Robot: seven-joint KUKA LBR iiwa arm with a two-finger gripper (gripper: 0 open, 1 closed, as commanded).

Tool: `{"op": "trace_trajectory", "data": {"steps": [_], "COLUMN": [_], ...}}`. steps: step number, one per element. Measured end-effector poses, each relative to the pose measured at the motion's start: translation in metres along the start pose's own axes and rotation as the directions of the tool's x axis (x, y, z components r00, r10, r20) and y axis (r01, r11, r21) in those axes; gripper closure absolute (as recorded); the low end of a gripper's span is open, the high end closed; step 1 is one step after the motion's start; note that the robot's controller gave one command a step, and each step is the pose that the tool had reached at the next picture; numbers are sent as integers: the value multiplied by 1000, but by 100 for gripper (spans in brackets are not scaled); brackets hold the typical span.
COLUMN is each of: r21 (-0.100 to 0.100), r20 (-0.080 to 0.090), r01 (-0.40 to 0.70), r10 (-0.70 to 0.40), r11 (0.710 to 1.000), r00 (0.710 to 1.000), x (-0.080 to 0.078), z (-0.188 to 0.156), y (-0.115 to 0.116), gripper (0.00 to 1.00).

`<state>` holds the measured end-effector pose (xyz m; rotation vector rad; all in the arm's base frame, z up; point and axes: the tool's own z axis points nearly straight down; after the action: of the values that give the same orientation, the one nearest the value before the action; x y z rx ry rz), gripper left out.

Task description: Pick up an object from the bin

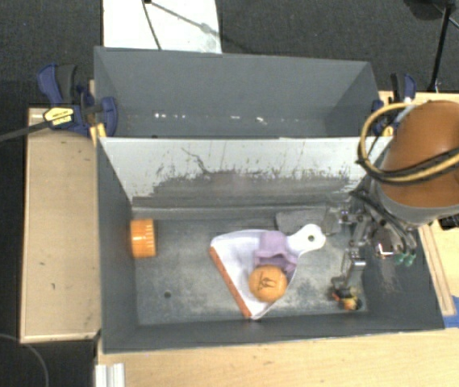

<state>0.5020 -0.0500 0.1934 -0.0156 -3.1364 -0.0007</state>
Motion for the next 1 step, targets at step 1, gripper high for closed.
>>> {"op": "trace_trajectory", "data": {"steps": [1], "r21": [1], "r20": [8], "r01": [2], "r10": [-2], "r11": [1000], "r00": [1000], "x": [-1], "z": [-4], "y": [0], "gripper": [0]}}
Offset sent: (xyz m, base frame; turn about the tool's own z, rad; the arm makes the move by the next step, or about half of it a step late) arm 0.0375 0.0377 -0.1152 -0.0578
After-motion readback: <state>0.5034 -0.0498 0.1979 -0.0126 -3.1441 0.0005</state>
